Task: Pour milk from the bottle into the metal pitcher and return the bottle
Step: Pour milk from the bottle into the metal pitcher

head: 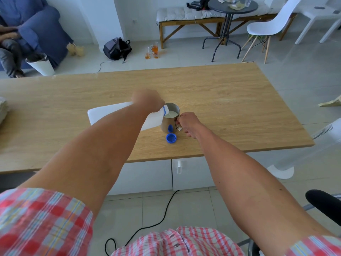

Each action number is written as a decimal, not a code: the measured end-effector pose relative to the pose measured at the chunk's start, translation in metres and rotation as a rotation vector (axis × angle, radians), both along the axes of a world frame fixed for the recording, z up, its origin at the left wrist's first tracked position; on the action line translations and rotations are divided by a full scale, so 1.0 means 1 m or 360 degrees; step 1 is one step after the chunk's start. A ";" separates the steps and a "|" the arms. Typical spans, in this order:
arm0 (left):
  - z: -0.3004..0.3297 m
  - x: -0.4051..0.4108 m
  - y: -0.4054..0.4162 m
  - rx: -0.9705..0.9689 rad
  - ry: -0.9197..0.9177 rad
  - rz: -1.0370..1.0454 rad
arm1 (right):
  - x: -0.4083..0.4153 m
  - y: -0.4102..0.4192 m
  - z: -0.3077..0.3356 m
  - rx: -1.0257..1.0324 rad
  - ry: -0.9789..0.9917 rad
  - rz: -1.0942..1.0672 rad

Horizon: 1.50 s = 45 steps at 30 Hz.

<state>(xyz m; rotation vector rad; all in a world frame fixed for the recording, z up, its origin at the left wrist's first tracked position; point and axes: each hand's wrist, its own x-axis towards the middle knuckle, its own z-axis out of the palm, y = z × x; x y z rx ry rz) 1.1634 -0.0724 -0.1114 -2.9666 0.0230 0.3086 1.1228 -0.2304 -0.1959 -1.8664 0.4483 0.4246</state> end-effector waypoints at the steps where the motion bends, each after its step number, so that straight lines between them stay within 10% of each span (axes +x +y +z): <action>1: 0.000 0.000 0.000 0.0002 0.0002 0.0000 | 0.000 0.000 0.000 -0.0006 0.0000 0.0002; 22: -0.020 -0.018 0.049 -0.1097 -0.0035 0.0515 | -0.002 0.003 -0.013 -0.0193 -0.0195 0.0058; 32: -0.005 -0.040 0.092 -0.1846 -0.0633 0.0918 | -0.056 0.018 -0.042 -0.0871 -0.0867 -0.0194; 45: -0.051 -0.072 0.086 -0.2452 -0.1019 0.1101 | -0.070 0.048 -0.083 -0.1047 -0.0500 0.0108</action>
